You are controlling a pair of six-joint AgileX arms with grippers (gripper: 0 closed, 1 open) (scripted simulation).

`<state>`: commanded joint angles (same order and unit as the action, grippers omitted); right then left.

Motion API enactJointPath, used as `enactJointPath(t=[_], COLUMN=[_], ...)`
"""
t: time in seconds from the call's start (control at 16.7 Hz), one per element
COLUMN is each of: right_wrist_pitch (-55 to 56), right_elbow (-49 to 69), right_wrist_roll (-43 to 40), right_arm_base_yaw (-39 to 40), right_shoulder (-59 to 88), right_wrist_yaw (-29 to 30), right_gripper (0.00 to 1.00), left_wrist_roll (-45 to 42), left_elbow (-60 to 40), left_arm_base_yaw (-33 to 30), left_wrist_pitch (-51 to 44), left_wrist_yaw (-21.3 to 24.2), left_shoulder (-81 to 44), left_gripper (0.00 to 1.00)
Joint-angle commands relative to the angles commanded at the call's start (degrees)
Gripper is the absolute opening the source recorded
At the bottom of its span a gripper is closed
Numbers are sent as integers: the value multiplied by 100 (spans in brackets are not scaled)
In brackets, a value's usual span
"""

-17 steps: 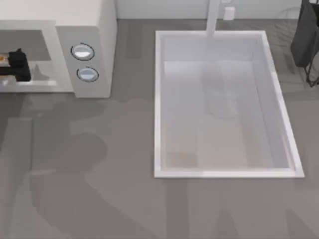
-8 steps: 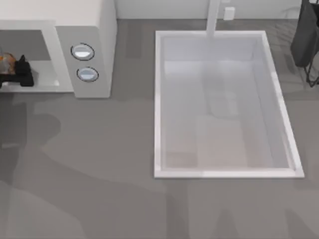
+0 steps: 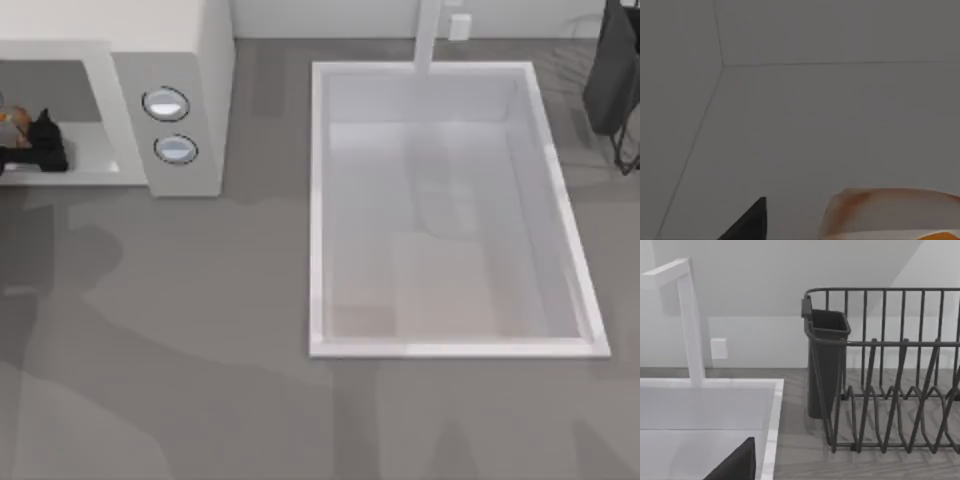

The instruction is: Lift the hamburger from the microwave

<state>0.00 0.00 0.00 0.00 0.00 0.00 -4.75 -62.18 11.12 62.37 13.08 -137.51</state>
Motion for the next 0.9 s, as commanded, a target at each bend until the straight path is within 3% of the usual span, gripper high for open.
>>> enactJointPath(t=[0.24, 0.66, 0.9], right_wrist_pitch=[0, 0, 0], right_elbow=[0, 0, 0], right_wrist_roll=[0, 0, 0], right_arm_base_yaw=[0, 0, 0], right_shoulder=[0, 0, 0], right_wrist_yaw=[0, 0, 0], right_gripper=[100, 100, 100], left_wrist_roll=[20, 85, 112], left_elbow=[-891, -3873, -4774], left_arm_base_yaw=[-60, -248, -327], left_wrist_pitch=[-521, -2102, -2747], left_wrist_yaw=[-53, -224, -297], left_shoulder=[-623, -2193, -2719], left_gripper=[100, 100, 100])
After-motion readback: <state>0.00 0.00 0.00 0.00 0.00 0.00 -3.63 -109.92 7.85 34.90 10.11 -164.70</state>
